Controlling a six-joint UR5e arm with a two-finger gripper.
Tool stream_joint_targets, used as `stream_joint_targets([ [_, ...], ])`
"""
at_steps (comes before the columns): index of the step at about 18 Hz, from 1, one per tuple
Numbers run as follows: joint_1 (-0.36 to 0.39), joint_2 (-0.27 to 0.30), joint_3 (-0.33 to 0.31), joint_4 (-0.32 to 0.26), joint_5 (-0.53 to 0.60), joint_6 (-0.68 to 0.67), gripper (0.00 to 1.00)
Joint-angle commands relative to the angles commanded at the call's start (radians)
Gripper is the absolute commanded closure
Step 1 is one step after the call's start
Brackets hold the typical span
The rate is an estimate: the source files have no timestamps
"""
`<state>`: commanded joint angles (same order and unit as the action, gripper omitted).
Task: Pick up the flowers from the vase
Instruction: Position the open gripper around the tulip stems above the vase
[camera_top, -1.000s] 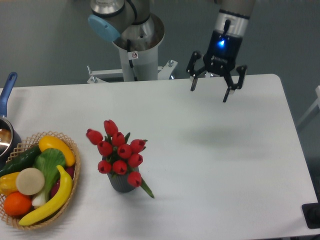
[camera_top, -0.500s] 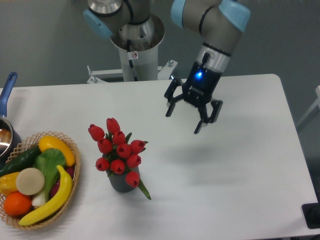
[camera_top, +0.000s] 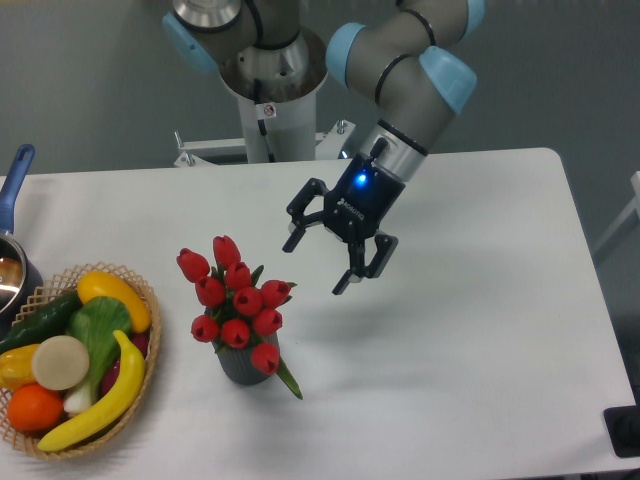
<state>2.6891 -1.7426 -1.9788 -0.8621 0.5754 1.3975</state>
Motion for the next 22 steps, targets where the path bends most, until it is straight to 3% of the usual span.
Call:
stream_joint_targets([
  [7, -0.008, -0.041, 0.006, 0.002, -0.107, -0.026, 0.00],
  [22, -0.074, -0.129, 0.064, 0.017, -0.123, -0.017, 0.00],
])
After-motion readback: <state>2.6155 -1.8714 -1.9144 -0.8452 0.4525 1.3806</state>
